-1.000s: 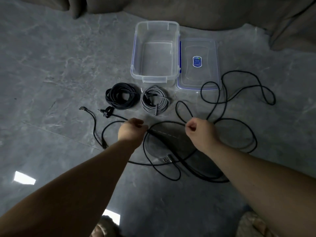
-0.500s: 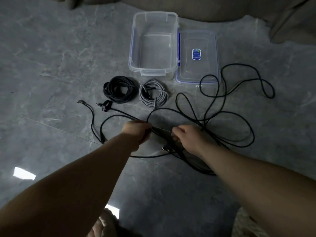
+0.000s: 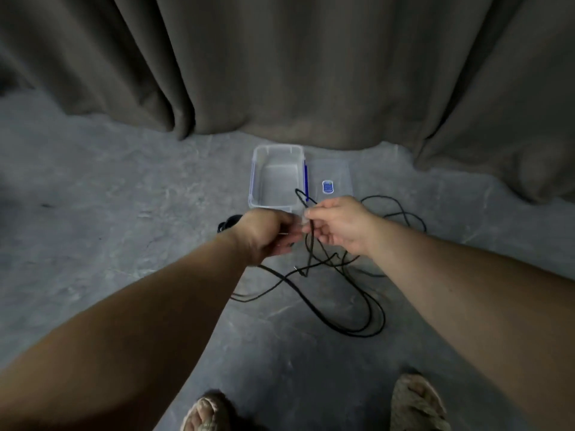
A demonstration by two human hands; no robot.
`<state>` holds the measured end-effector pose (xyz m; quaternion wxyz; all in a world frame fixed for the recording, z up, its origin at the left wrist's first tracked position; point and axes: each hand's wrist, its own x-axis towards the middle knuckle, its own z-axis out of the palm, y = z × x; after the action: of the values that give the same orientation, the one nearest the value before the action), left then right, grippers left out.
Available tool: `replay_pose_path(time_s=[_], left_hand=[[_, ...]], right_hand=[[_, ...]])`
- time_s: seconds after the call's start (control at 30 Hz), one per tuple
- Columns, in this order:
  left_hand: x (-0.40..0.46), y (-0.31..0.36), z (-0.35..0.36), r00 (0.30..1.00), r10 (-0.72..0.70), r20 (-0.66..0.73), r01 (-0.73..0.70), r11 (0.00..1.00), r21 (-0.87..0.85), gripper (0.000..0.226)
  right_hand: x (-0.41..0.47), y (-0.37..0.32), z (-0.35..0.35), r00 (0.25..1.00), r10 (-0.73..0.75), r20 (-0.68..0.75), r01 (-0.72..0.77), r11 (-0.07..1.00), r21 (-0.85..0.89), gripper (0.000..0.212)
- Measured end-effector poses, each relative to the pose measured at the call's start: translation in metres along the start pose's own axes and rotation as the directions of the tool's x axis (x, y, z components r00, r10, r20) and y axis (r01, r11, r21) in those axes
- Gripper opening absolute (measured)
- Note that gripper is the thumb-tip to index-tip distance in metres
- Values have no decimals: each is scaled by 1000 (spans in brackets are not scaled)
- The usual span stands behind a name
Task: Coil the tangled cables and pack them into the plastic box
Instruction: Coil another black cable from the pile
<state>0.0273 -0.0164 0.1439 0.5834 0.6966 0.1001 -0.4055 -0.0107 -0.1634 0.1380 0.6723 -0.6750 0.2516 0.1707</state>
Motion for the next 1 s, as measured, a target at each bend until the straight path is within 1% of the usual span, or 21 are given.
replay_pose_path(time_s=[0.1,0.17,0.2,0.27,0.37,0.4,0.47,0.5,0.53,0.57,0.6,0.63,0.67,0.7,0.73,0.8,0.87,0.93,1.0], left_hand=[[-59,11,10,991,105,86,-119,976,184,17],[-86,13,15,981,155,117,-179,955,235,14],[-102,14,18,974,196,114,-217,950,225,12],[-127,18,21,956,286,70,-293,947,133,9],[-154,26,20,916,398,-53,-399,917,8,7],[-160,29,20,902,423,-84,-428,902,-52,10],[-170,33,19,891,439,-119,-453,877,-159,10],[-175,34,20,888,443,-125,-459,872,-172,10],[-179,35,21,886,448,-123,-463,871,-162,9],[-182,36,21,883,455,-113,-468,872,-145,9],[-185,36,22,880,464,-97,-474,870,-133,9],[-187,37,22,877,474,-82,-481,868,-128,9],[-189,38,23,873,483,-71,-488,863,-131,9],[-189,39,23,868,492,-65,-496,857,-142,10],[-189,38,24,864,499,-63,-502,850,-158,11],[-185,35,25,864,500,-64,-503,844,-188,10],[-180,32,26,875,481,-54,-483,857,-183,9],[-178,30,26,893,450,-26,-448,882,-145,12],[-178,31,28,906,423,2,-421,904,-72,13]], right_hand=[[-45,-32,2,997,-25,-67,38,976,212,9],[-68,-47,3,995,-35,-92,64,942,329,7],[-82,-54,4,993,-48,-103,85,916,392,6],[-107,-66,5,989,-70,-127,125,855,503,7],[-134,-77,5,978,-102,-183,187,821,540,14],[-140,-78,5,973,-114,-200,204,829,520,18],[-145,-79,8,951,-151,-269,253,880,401,22],[-146,-79,9,927,-189,-324,291,908,302,22],[-147,-79,10,885,-254,-390,342,924,174,20],[-148,-79,10,829,-348,-438,400,916,31,15],[-150,-79,10,777,-450,-440,452,885,-106,13],[-152,-76,9,745,-537,-396,484,844,-232,22],[-154,-72,8,731,-597,-330,500,798,-336,32],[-155,-66,7,725,-631,-278,499,758,-420,34],[-155,-60,7,713,-650,-262,488,729,-479,28],[-154,-53,5,680,-667,-303,470,715,-517,18],[-156,-53,3,654,-675,-342,467,715,-520,17],[-156,-54,-3,645,-687,-335,489,708,-509,15],[-157,-53,-12,666,-658,-351,513,746,-424,12]])
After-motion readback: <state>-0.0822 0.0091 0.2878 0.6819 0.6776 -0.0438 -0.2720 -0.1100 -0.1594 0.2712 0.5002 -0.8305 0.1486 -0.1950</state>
